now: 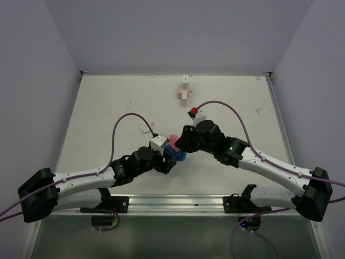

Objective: Pull the plug off the socket

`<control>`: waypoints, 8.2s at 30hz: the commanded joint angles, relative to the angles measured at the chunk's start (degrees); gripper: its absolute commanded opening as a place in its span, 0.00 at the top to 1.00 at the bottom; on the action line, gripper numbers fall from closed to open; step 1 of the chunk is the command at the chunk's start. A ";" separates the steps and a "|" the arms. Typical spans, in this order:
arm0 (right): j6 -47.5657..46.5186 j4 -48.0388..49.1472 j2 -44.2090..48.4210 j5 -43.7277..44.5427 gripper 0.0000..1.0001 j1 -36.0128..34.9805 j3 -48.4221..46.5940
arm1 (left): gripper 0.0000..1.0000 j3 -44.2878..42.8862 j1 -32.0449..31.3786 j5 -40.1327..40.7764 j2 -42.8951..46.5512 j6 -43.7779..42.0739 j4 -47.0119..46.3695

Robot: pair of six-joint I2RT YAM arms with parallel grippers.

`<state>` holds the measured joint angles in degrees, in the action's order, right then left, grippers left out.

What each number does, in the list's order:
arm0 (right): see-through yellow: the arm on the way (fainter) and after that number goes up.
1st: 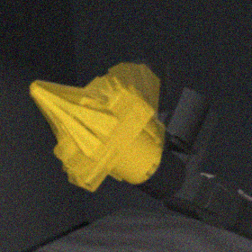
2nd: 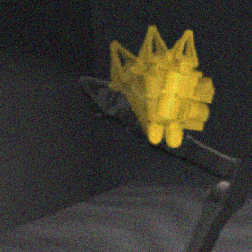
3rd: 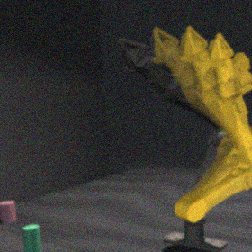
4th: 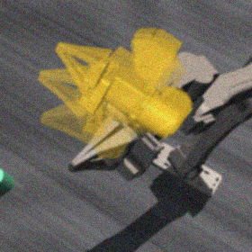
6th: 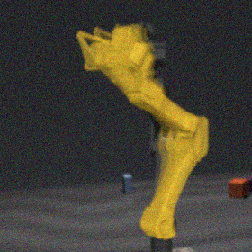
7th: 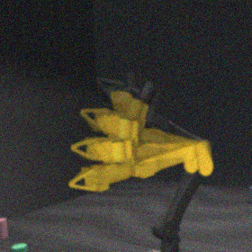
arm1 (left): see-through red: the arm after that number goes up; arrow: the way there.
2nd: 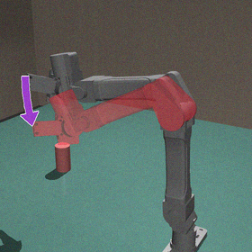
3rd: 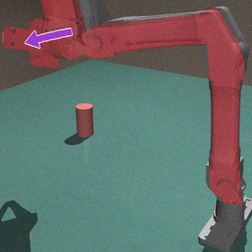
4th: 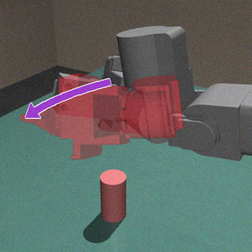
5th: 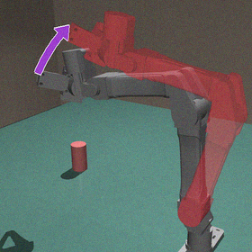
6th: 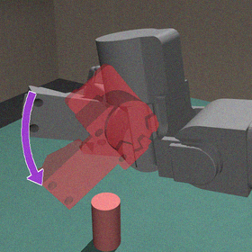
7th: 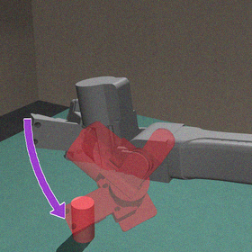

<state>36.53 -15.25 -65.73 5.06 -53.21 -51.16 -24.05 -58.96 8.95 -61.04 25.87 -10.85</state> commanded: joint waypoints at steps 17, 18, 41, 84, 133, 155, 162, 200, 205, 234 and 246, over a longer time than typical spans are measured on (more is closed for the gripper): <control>0.12 -1.45 1.49 10.32 1.00 1.17 -4.03 | 1.00 2.34 -0.19 -7.89 -4.70 9.46 -6.82; -0.06 -1.37 1.14 10.06 1.00 1.53 -4.56 | 1.00 2.17 -0.37 -7.98 -5.40 9.55 -6.47; -0.06 0.92 -4.49 3.47 1.00 12.17 -13.62 | 1.00 -2.58 -0.98 -11.06 -12.53 8.23 -0.40; 2.49 3.47 4.56 -10.68 1.00 8.74 0.18 | 0.00 -2.66 -0.02 1.69 -1.10 2.17 -3.56; -7.09 -1.10 -7.47 5.22 1.00 11.02 -21.61 | 1.00 -1.26 2.27 -13.26 -13.14 10.17 0.04; 1.17 14.18 -19.07 -9.71 1.00 15.33 -6.24 | 1.00 2.70 5.78 -1.75 15.93 7.45 5.40; 6.62 25.95 -31.81 -16.04 1.00 14.72 -8.34 | 1.00 1.12 12.98 -0.34 22.89 6.21 13.31; -10.16 8.66 -2.65 -8.31 0.23 6.11 7.30 | 1.00 -9.42 13.78 0.45 9.98 13.77 9.88; -10.08 9.27 -1.59 -7.70 0.24 5.05 8.00 | 1.00 -10.05 13.87 -0.16 9.44 16.22 8.05; -6.56 14.63 -6.25 -5.24 0.27 2.94 3.52 | 1.00 -7.76 13.78 -8.16 10.32 17.20 6.72; -9.90 11.12 -3.96 3.64 0.34 2.85 5.37 | 1.00 -8.55 13.87 -12.99 14.54 14.13 13.74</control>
<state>28.25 -4.27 -71.53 4.97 -50.26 -45.41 -31.24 -45.36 0.54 -47.86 41.93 2.83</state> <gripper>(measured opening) 0.658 0.638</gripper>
